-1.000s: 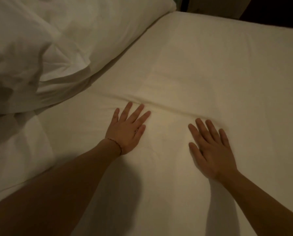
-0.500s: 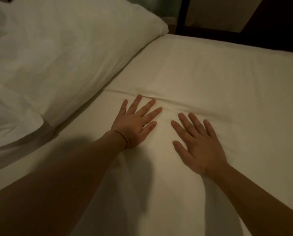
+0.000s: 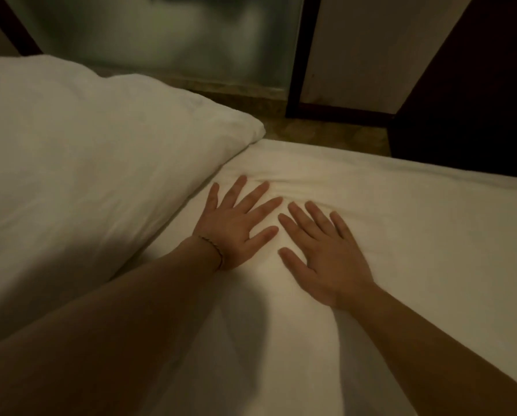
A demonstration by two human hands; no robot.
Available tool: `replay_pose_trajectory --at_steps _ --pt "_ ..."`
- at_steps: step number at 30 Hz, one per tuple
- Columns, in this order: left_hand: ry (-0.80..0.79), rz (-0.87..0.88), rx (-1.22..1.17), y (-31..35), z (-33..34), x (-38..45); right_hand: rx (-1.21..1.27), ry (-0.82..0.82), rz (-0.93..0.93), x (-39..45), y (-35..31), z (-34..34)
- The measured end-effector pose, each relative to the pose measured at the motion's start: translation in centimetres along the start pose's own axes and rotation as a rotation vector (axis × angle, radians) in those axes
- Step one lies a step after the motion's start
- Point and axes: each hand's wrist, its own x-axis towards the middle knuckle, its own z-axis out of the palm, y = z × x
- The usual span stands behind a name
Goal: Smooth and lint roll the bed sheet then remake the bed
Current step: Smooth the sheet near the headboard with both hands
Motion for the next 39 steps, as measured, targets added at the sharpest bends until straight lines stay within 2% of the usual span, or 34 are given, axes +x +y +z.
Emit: replay_pose_trajectory --at_steps 6,10,15,18,20,23,26,29,33,38,39 --pt "-0.053 -0.073 -0.060 -2.6 -1.4 6.9 -0.031 0.004 0.048 6.3 4.2 -1.0" --pt "-0.069 -0.131 -0.187 -3.5 -1.7 9.8 -0.031 -0.002 0.180 9.6 7.0 -1.0" --pt "-0.031 -0.284 -0.312 -3.7 -1.2 11.5 -0.026 -0.062 0.372 11.5 8.6 -2.0" --pt "-0.015 -0.316 -0.341 -3.2 -1.1 11.3 0.028 0.053 0.388 9.9 6.9 -2.8" --pt "0.000 -0.325 -0.326 -3.0 -1.7 10.9 0.081 0.147 0.304 7.1 4.4 -3.1" --pt "0.094 -0.234 -0.248 -2.5 -2.8 8.8 0.008 0.102 0.135 2.4 1.7 -1.9" --pt "0.099 -0.078 -0.196 -2.7 -2.3 3.7 -0.022 0.043 0.148 1.8 2.2 -0.3" --pt "0.070 -0.032 -0.218 -4.5 -1.1 -0.1 -0.019 0.071 0.166 2.7 2.6 0.3" --pt "0.099 -0.149 -0.354 -7.2 -0.1 -3.8 -0.027 0.057 0.181 2.3 2.4 0.8" --pt "0.136 -0.421 -0.384 -7.9 -0.7 -9.3 0.008 0.042 0.436 0.3 1.5 -0.4" --pt "0.125 -0.419 -0.366 -7.2 -0.7 -11.2 0.028 0.030 0.460 -1.2 0.9 -0.6"
